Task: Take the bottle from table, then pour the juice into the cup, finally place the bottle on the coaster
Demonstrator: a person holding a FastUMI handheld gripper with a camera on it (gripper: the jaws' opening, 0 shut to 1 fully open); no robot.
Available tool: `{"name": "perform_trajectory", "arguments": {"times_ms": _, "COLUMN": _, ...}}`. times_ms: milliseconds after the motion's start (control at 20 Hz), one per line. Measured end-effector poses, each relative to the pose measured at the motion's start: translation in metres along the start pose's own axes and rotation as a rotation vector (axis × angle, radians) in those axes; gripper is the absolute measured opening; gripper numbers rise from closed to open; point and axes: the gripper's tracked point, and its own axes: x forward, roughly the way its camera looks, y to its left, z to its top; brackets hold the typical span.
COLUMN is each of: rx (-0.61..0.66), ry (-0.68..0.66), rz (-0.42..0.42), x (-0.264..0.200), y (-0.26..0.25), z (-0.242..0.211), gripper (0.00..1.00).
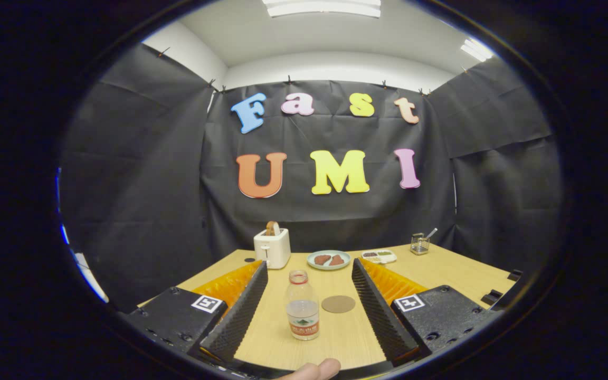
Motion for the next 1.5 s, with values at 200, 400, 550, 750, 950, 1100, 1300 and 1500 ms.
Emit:
{"name": "perform_trajectory", "arguments": {"times_ms": 200, "rx": -0.062, "ry": 0.010, "rz": -0.034, "x": 0.020, "y": 0.008, "z": -0.026, "gripper": 1.00}}
{"name": "perform_trajectory", "arguments": {"times_ms": 400, "rx": -0.062, "ry": 0.025, "rz": -0.031, "x": 0.041, "y": 0.018, "z": -0.056, "gripper": 1.00}}
{"name": "perform_trajectory", "arguments": {"times_ms": 550, "rx": -0.056, "ry": 0.039, "rz": -0.063, "x": 0.054, "y": 0.014, "z": -0.077, "gripper": 1.00}}
{"name": "perform_trajectory", "arguments": {"times_ms": 750, "rx": -0.064, "ry": 0.053, "rz": -0.111, "x": 0.074, "y": 0.012, "z": -0.106, "gripper": 1.00}}
{"name": "perform_trajectory", "arguments": {"times_ms": 950, "rx": -0.059, "ry": 0.112, "rz": -0.106, "x": 0.096, "y": 0.019, "z": -0.145, "gripper": 1.00}}
{"name": "perform_trajectory", "arguments": {"times_ms": 1100, "rx": -0.072, "ry": 0.120, "rz": -0.129, "x": 0.104, "y": 0.014, "z": -0.162, "gripper": 1.00}}
{"name": "perform_trajectory", "arguments": {"times_ms": 1300, "rx": -0.100, "ry": 0.104, "rz": -0.153, "x": 0.110, "y": 0.012, "z": -0.168, "gripper": 1.00}}
{"name": "perform_trajectory", "arguments": {"times_ms": 1500, "rx": -0.054, "ry": 0.090, "rz": -0.129, "x": 0.119, "y": 0.016, "z": -0.164, "gripper": 1.00}}
